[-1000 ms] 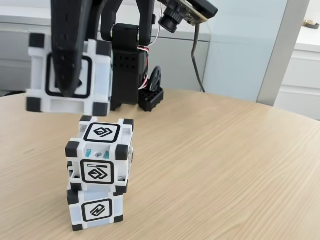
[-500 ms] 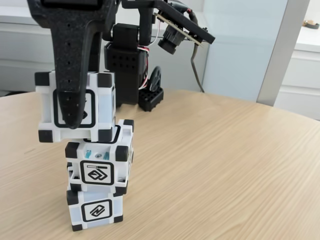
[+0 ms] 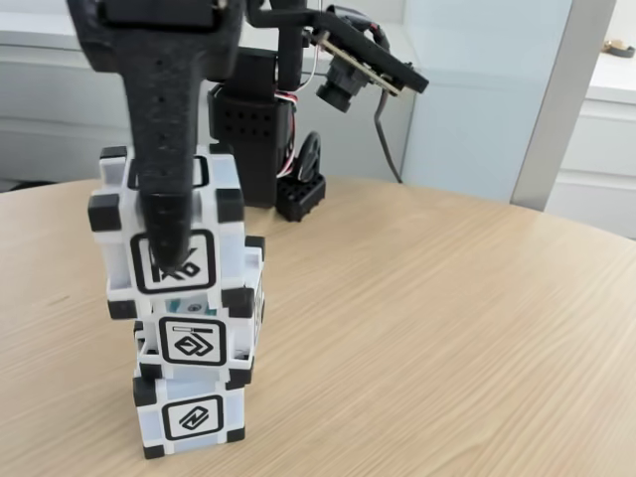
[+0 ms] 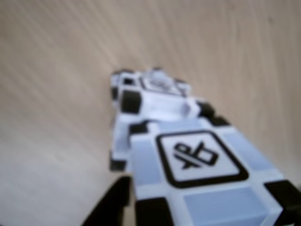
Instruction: Stack cubes from left to right.
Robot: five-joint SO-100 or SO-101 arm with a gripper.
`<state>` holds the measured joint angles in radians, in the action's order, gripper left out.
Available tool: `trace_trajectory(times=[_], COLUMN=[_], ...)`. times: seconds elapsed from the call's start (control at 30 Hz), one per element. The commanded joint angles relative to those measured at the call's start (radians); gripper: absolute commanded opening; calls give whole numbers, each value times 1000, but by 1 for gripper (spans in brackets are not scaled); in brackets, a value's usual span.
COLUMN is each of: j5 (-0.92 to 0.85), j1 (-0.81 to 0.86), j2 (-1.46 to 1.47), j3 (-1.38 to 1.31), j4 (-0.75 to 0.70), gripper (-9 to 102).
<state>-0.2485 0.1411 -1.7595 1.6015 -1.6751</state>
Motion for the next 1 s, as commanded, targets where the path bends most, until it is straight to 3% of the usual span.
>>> trace_trajectory(times=[0.0,0.23,0.4,0.5,0.57,0.6,0.97], j5=[-23,-54,-38,32,89,112,235], j1=[8,3,-127,-225,-293,-322,-440], j2=[-40,-225,-364,-433,-462,-466,-448], j3=[-29,-29,-14,-11,-8,-2,281], j4=[-3,-3,-3,2,11,11,14], gripper=[35,38,37,25,3,0,0])
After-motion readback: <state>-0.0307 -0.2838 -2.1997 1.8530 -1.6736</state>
